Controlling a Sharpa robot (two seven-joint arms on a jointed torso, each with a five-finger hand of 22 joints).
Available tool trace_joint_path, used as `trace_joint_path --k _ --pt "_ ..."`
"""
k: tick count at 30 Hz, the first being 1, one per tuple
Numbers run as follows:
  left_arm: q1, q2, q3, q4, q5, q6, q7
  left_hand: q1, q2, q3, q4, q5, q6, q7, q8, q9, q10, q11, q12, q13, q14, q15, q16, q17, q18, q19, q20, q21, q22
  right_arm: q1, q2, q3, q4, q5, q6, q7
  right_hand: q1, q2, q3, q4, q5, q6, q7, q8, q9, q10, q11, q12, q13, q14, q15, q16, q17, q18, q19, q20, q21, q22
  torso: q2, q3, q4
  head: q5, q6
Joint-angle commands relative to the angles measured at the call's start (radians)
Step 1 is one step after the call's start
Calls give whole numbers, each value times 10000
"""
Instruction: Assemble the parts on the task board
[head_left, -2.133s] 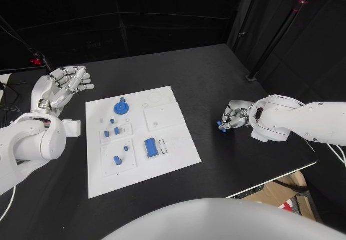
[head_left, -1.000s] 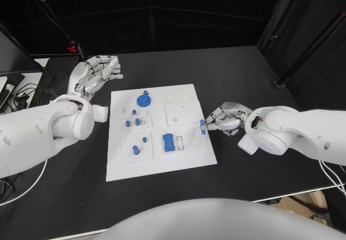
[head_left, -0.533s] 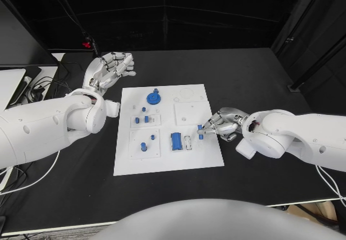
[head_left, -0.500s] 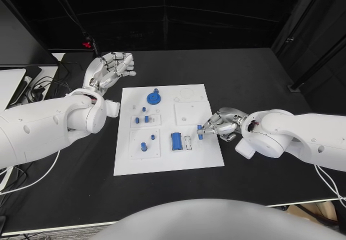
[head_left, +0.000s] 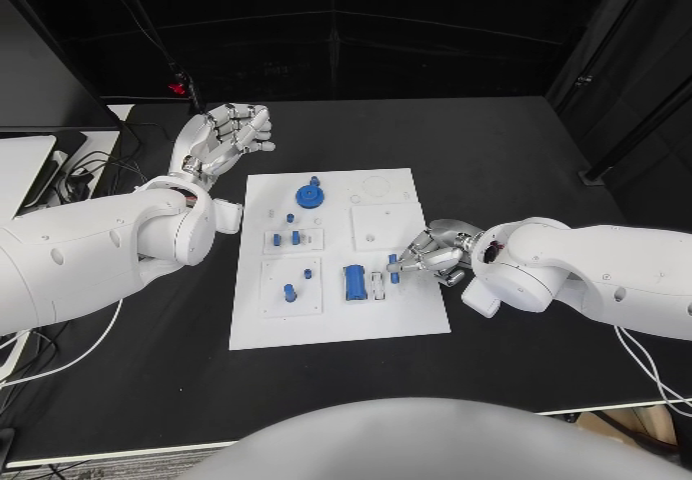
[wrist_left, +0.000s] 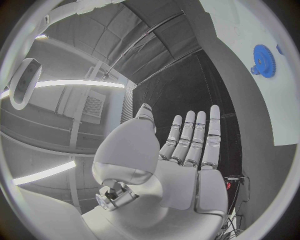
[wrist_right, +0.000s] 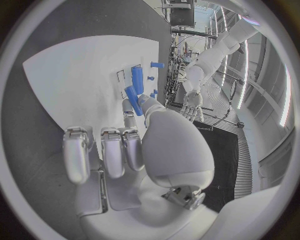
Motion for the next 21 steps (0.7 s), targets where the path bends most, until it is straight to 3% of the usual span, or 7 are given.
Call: trace_joint_path --k 1,21 --pt "16 7 10 15 24 93 76 -1 97 -68 -5 69 -47 1139 44 -11 -72 -21 36 -13 -94 -3 35 -8 31 75 21 58 -8 10 40 4 25 -37 282 -274 -17 109 -45 -1 29 40 -11 -53 0 1058 85 25 2623 1059 76 25 2635 -73 1024 73 32 2634 -13 -9 8 -9 -1" --pt "17 3 10 30 24 99 77 2 100 -70 -5 71 -49 1139 46 -11 -73 -21 38 -13 -95 -3 38 -12 31 75 21 58 -9 3 440 3 -129 -692 760 -1047 -48 150 -97 36 29 33 -6 -82 -7 1058 89 25 2623 1059 75 25 2635 -73 1024 74 32 2634 -3 1 -4 -68 -1"
